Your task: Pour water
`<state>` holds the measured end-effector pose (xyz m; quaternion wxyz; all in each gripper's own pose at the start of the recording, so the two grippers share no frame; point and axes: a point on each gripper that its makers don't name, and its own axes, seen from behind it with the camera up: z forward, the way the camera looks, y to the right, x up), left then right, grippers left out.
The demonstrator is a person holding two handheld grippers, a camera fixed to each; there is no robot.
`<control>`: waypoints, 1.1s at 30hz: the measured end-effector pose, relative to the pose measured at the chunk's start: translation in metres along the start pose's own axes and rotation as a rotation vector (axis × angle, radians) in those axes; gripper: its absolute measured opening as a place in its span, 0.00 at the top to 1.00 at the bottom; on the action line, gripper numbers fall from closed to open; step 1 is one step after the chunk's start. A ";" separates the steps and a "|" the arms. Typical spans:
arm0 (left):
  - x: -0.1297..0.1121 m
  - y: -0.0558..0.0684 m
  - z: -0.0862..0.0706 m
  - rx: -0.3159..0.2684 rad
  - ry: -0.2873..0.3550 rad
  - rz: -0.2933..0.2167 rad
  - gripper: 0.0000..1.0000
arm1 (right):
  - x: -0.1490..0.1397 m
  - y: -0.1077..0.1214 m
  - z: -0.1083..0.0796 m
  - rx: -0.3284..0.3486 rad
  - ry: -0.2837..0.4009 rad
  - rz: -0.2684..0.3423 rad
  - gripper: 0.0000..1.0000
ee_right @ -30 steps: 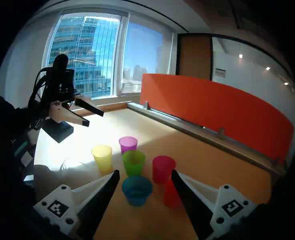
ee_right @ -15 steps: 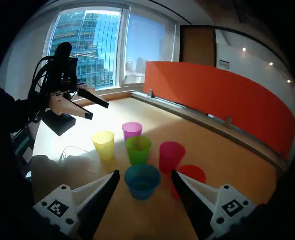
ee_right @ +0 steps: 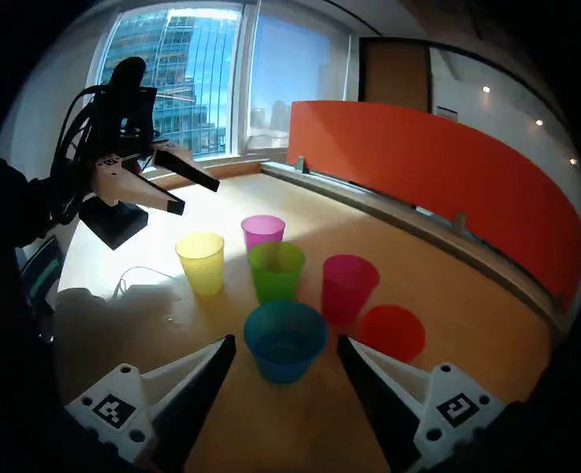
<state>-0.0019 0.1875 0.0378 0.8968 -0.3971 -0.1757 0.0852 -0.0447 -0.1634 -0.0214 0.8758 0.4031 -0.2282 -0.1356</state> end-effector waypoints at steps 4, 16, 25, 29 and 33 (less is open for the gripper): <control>-0.003 0.000 0.004 0.000 -0.008 0.007 0.03 | -0.007 -0.001 0.008 0.004 -0.017 0.002 0.00; -0.010 -0.004 0.014 0.006 -0.030 0.013 0.03 | -0.016 0.001 0.033 0.011 -0.038 0.010 0.00; -0.010 -0.004 0.017 0.005 -0.034 0.013 0.03 | -0.015 0.000 0.049 0.018 -0.035 0.013 0.00; -0.010 -0.004 0.018 0.004 -0.038 0.017 0.03 | -0.015 0.000 0.053 0.019 -0.036 0.015 0.00; -0.011 -0.003 0.018 0.005 -0.044 0.021 0.03 | -0.015 -0.001 0.054 0.022 -0.036 0.015 0.06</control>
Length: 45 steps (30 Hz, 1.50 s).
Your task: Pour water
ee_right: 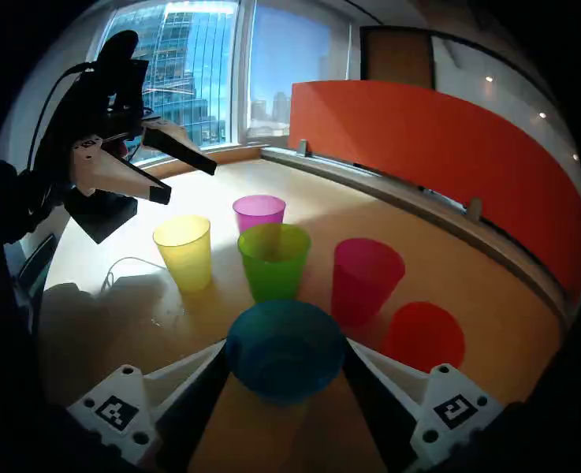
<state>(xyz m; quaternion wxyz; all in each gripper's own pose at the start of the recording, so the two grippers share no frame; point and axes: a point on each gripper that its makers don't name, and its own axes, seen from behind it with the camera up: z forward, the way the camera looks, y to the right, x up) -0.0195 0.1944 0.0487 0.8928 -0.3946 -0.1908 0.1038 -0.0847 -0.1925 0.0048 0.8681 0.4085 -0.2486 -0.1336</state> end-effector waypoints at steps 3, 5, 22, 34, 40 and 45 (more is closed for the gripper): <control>-0.002 0.000 0.001 0.001 -0.006 0.002 0.03 | -0.001 0.000 -0.001 0.003 -0.001 0.004 0.08; -0.003 0.000 0.002 0.001 -0.011 0.005 0.03 | -0.002 0.000 -0.002 0.002 -0.003 0.006 0.08; -0.013 0.000 0.010 0.003 -0.071 0.022 0.03 | 0.034 0.008 -0.054 -0.041 0.112 -0.004 0.08; -0.026 0.003 0.022 -0.019 -0.151 0.037 0.03 | 0.083 0.017 -0.110 -0.105 0.273 -0.020 0.08; -0.030 0.006 0.029 -0.031 -0.181 0.051 0.03 | 0.097 0.015 -0.127 -0.110 0.332 -0.018 0.08; -0.031 0.007 0.034 -0.038 -0.190 0.050 0.03 | 0.103 0.013 -0.134 -0.120 0.368 -0.033 0.08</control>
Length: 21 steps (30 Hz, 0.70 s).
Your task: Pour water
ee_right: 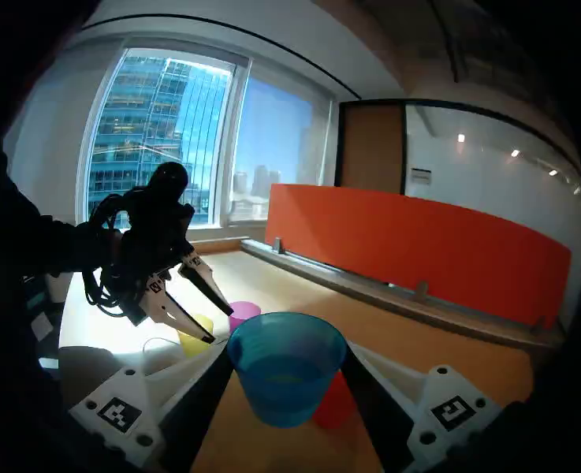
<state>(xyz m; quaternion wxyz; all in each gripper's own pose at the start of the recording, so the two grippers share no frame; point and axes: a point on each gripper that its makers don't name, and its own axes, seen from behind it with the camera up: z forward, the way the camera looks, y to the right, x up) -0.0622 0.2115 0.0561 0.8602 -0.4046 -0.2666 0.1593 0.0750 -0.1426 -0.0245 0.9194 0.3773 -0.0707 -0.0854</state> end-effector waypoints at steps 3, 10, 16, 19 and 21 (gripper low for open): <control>0.000 0.001 0.002 -0.010 -0.006 -0.003 0.03 | 0.004 0.000 -0.001 -0.004 0.020 -0.003 0.08; -0.001 -0.001 0.008 -0.017 -0.029 -0.003 0.03 | 0.010 -0.001 -0.002 -0.002 0.041 0.003 0.08; -0.004 -0.003 0.015 -0.017 -0.049 0.000 0.03 | 0.011 -0.001 -0.003 0.000 0.042 -0.001 0.08; -0.006 -0.005 0.019 -0.014 -0.061 0.001 0.03 | 0.010 0.000 -0.004 -0.001 0.040 -0.003 0.08; -0.007 -0.007 0.022 -0.009 -0.069 0.001 0.03 | 0.009 0.001 -0.004 -0.002 0.037 -0.004 0.08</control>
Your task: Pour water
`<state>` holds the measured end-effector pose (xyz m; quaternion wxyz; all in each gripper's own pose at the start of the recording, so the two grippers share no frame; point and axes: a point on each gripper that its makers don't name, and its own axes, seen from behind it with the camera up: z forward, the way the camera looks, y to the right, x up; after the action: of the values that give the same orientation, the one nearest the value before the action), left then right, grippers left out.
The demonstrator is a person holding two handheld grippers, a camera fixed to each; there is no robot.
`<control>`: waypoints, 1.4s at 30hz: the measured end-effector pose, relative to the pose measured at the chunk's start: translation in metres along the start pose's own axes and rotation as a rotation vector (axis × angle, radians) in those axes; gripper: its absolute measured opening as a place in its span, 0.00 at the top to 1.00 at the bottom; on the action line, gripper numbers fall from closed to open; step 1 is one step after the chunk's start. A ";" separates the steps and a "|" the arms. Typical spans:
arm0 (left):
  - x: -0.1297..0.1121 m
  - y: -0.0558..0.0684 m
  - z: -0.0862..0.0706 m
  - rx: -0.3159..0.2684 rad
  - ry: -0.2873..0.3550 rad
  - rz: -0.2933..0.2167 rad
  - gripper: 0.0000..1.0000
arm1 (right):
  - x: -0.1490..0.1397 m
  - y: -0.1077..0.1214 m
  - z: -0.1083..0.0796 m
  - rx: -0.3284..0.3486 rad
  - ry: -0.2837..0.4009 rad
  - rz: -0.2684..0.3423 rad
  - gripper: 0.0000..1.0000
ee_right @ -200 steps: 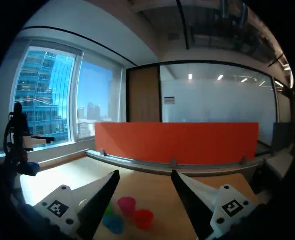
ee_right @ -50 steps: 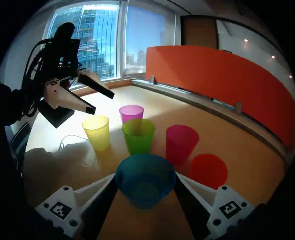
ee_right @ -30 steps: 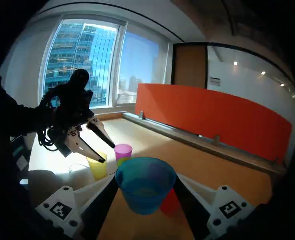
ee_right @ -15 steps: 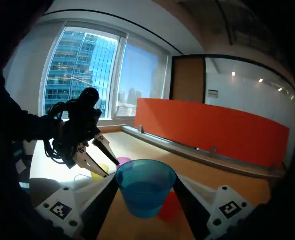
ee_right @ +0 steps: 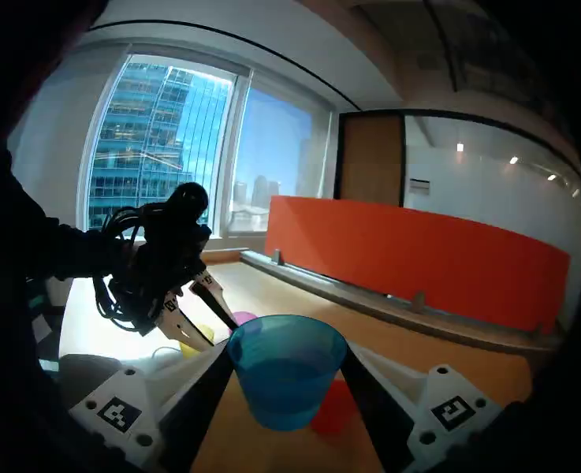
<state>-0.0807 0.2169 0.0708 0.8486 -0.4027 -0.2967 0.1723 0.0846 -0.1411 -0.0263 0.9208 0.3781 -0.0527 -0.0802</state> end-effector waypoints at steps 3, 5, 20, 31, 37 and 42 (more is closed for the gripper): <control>0.000 -0.004 0.003 0.008 -0.005 0.000 0.03 | -0.002 0.002 -0.001 -0.002 -0.004 -0.002 0.08; 0.000 -0.004 0.006 0.008 -0.010 -0.002 0.03 | -0.003 0.004 -0.002 -0.004 -0.007 -0.002 0.08; 0.003 -0.008 0.028 0.012 -0.054 -0.016 0.03 | -0.007 0.010 -0.005 -0.013 -0.013 0.001 0.08; 0.004 -0.010 0.037 0.033 -0.072 -0.025 0.03 | -0.010 0.014 -0.008 -0.022 -0.014 0.003 0.08; 0.005 -0.010 0.038 0.043 -0.068 -0.029 0.03 | -0.012 0.016 -0.009 -0.024 -0.016 0.002 0.08; 0.004 -0.008 0.040 0.039 -0.067 -0.043 0.03 | -0.012 0.015 -0.010 -0.024 -0.017 0.001 0.08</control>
<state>-0.1029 0.2373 0.0989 0.8494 -0.3735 -0.3301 0.1731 0.0756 -0.1212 -0.0228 0.9248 0.3663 -0.0598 -0.0834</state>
